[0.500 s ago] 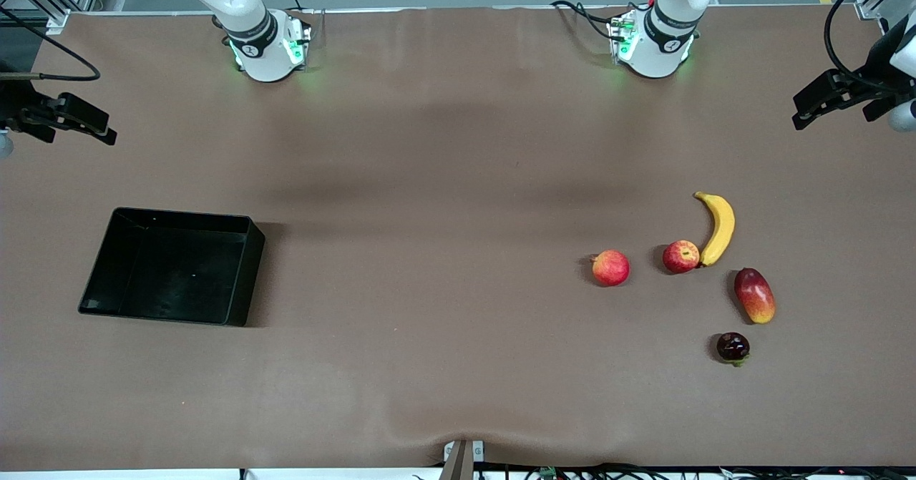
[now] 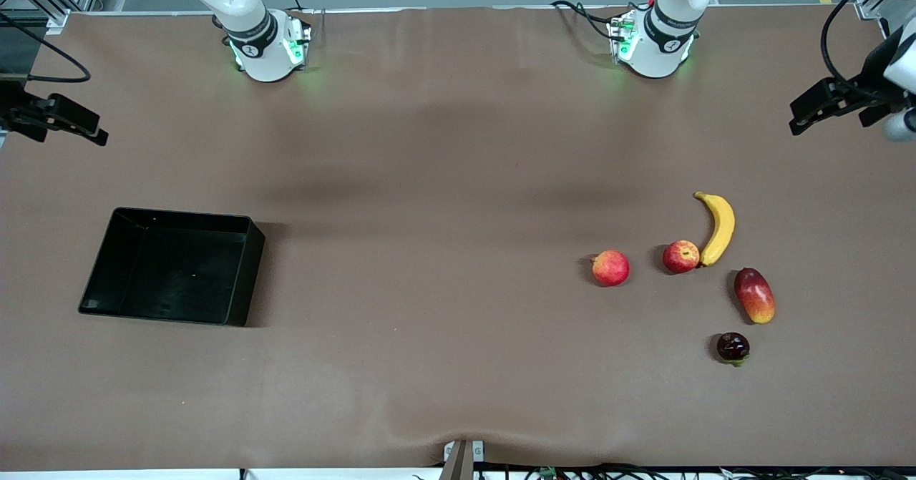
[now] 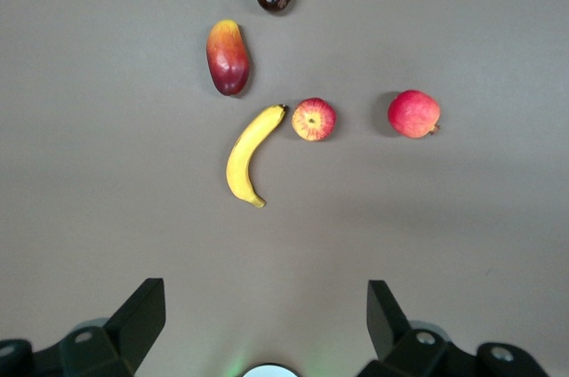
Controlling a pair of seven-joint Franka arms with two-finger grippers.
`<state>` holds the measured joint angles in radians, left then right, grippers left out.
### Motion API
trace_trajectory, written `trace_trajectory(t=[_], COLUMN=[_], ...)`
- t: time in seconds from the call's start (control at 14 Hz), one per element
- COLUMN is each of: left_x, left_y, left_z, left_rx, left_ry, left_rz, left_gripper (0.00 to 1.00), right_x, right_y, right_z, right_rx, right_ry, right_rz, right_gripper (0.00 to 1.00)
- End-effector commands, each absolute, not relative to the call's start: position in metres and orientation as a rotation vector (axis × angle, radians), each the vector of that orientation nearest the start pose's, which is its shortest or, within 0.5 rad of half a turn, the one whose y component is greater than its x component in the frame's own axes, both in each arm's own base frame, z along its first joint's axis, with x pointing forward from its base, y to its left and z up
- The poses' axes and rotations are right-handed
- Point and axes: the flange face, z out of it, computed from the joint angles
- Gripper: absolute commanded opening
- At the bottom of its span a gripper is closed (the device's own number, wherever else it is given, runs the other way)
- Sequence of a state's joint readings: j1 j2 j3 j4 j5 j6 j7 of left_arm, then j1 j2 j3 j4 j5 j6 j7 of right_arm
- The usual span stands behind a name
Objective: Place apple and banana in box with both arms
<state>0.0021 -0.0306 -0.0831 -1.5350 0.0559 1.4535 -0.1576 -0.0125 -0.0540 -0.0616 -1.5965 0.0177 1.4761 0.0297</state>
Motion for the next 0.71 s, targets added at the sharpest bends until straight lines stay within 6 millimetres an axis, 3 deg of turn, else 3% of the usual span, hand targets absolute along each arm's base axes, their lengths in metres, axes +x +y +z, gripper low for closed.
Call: trace_trajectory(t=[0.0, 0.21, 0.43, 0.64], left_x=[0.555, 0.57, 0.571, 0.577], left_y=[-0.036, -0.036, -0.033, -0.034], left_z=[0.598, 0.525, 0.441, 0.384], left_rx=[-3.049, -3.059, -3.073, -3.084], left_ry=[-0.141, -0.16, -0.217, -0.27], left_rz=[0.17, 0.107, 0.005, -0.035], left_gripper=[1.0, 1.0, 1.0, 1.0], right_x=[0.524, 0.524, 0.532, 0.538], right_y=[-0.049, -0.051, -0.055, -0.075], right_z=[0.638, 0.635, 0.615, 0.6], right_rx=[-3.118, -3.117, -3.111, -3.103], right_ry=[0.207, 0.214, 0.226, 0.274], right_rz=[0.1, 0.11, 0.174, 0.212], right_gripper=[1.0, 1.0, 1.0, 1.0])
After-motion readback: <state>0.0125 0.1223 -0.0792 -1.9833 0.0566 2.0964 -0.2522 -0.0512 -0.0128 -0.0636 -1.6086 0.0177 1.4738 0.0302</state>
